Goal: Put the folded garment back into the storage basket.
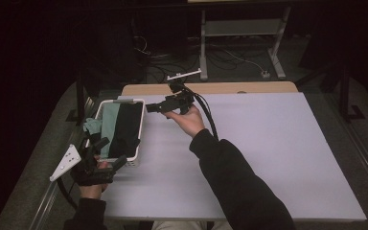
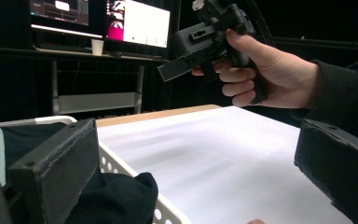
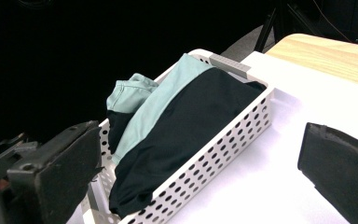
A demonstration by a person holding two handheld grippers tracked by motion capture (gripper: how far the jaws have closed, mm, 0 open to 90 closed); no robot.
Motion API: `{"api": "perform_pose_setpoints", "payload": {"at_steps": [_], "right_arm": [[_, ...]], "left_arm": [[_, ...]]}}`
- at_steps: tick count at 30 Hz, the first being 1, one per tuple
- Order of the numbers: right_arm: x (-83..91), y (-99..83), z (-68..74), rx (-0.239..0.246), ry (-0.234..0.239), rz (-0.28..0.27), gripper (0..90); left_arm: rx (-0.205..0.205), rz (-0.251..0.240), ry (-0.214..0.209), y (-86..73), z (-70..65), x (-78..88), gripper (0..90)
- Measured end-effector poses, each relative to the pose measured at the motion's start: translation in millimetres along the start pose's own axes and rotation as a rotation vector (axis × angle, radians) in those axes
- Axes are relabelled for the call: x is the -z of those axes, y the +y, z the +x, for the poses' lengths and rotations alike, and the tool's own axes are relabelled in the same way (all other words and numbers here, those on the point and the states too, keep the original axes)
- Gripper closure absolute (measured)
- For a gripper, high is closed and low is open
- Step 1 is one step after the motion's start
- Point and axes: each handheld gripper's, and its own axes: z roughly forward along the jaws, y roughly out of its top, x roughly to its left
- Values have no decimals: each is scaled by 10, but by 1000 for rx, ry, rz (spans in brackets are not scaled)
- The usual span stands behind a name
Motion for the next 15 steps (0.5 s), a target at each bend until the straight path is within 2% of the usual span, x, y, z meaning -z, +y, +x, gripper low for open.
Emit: {"api": "perform_pose_setpoints", "payload": {"at_steps": [11, 15], "right_arm": [[188, -44, -31, 28, -7, -17, 0], [247, -73, -51, 30, -23, -16, 0]], "left_arm": [[1, 4, 1, -3, 0, -2, 0], [0, 4, 1, -3, -2, -4, 0]]}}
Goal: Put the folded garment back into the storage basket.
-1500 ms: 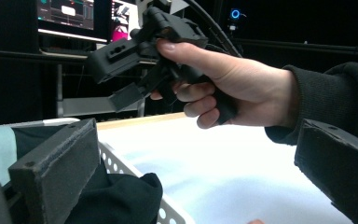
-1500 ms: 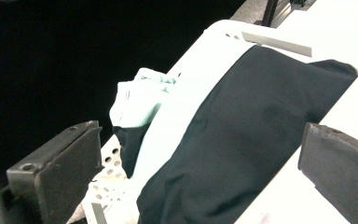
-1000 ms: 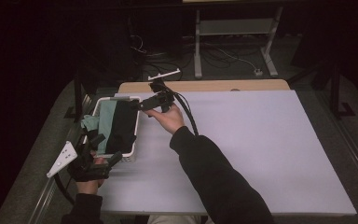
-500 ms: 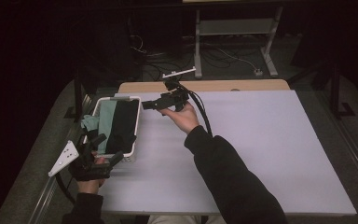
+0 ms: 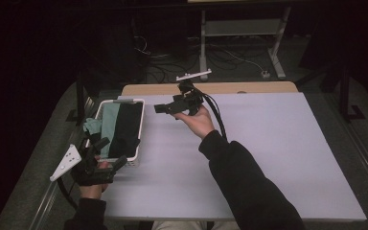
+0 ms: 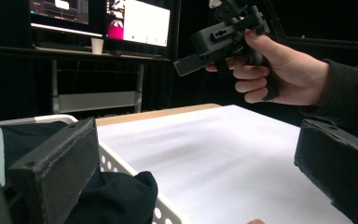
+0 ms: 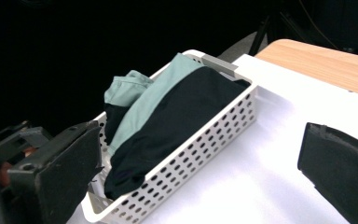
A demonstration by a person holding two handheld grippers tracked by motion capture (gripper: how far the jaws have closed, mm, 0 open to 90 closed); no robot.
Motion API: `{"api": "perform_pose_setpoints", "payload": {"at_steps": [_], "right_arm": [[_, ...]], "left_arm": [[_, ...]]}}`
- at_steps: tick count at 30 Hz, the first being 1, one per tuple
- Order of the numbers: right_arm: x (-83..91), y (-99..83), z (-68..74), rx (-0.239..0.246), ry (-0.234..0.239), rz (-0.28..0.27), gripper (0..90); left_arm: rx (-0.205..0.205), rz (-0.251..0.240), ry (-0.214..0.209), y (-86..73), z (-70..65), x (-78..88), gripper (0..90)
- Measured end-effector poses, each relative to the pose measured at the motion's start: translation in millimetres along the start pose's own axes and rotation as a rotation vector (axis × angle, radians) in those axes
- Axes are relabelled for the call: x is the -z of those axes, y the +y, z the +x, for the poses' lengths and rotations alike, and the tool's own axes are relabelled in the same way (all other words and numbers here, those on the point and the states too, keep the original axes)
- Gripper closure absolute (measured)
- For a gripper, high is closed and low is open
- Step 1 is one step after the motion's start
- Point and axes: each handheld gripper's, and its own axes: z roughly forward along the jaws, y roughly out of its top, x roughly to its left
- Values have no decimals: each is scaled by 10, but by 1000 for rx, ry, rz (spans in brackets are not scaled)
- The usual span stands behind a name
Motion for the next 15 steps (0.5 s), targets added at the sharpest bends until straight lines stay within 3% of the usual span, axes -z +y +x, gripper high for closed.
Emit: {"api": "perform_pose_setpoints", "payload": {"at_steps": [15], "right_arm": [[247, -120, -138, -9, -20, -15, 0]], "left_arm": [[-4, 5, -1, -3, 1, -6, 0]]}}
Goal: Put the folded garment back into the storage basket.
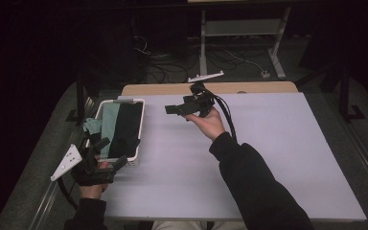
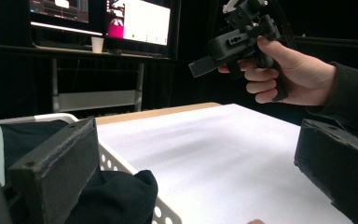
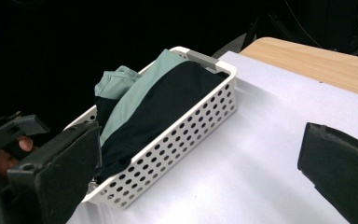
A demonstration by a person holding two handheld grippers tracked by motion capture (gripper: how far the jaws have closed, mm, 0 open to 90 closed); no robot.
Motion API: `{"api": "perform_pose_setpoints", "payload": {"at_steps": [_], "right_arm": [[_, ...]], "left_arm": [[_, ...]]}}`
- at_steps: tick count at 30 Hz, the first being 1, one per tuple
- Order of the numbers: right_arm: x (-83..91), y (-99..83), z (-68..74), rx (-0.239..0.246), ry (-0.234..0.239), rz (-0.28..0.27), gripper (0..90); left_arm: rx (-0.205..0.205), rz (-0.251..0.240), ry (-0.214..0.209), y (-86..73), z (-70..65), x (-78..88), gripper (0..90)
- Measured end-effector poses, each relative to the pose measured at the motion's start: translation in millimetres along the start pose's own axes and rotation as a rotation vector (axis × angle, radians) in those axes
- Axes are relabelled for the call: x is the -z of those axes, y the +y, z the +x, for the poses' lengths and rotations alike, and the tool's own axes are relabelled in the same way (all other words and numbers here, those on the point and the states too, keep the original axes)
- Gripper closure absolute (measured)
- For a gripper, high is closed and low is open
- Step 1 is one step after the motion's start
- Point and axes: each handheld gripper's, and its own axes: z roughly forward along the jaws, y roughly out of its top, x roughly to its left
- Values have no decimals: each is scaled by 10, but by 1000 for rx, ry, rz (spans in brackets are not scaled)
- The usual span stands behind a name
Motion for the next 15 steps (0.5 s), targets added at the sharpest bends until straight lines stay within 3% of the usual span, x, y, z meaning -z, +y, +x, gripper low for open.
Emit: {"api": "perform_pose_setpoints", "payload": {"at_steps": [15], "right_arm": [[300, -158, -167, -1, -37, -29, 0]], "left_arm": [[-2, 6, 1, -3, -2, -4, 0]]}}
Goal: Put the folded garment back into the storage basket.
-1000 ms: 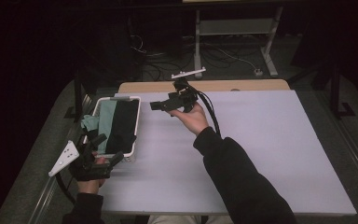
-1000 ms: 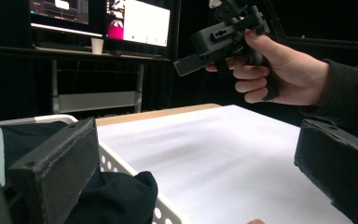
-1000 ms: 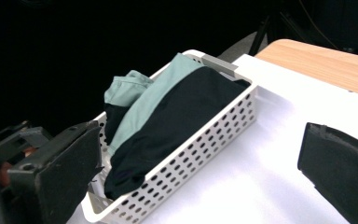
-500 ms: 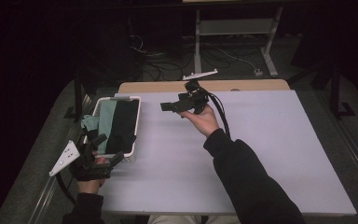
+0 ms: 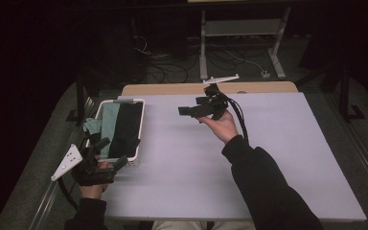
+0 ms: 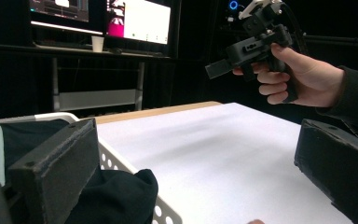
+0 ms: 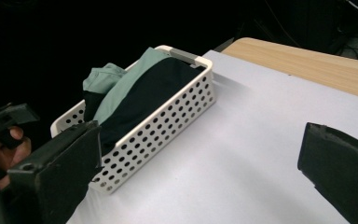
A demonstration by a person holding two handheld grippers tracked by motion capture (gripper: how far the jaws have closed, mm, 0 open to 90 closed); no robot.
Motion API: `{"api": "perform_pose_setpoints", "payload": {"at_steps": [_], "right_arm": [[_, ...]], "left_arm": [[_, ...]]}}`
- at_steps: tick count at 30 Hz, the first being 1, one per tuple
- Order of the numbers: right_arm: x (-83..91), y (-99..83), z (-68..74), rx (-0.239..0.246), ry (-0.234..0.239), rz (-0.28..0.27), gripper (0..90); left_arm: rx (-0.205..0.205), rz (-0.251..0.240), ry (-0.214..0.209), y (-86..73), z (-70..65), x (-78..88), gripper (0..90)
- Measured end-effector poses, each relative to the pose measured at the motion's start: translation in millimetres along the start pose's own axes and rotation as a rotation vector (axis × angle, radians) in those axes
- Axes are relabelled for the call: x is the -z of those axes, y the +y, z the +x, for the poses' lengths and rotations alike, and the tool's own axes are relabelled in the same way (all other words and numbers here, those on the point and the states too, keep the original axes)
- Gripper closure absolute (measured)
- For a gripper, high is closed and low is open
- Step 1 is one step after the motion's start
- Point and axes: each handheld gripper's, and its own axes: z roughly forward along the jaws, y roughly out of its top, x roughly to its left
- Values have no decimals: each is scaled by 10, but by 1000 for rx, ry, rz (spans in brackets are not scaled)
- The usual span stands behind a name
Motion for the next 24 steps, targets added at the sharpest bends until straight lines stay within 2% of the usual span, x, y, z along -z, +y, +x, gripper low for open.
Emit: {"api": "perform_pose_setpoints", "payload": {"at_steps": [24], "right_arm": [[388, -244, -243, -22, -51, -22, 0]], "left_arm": [[-3, 11, -2, -5, -13, -6, 0]]}}
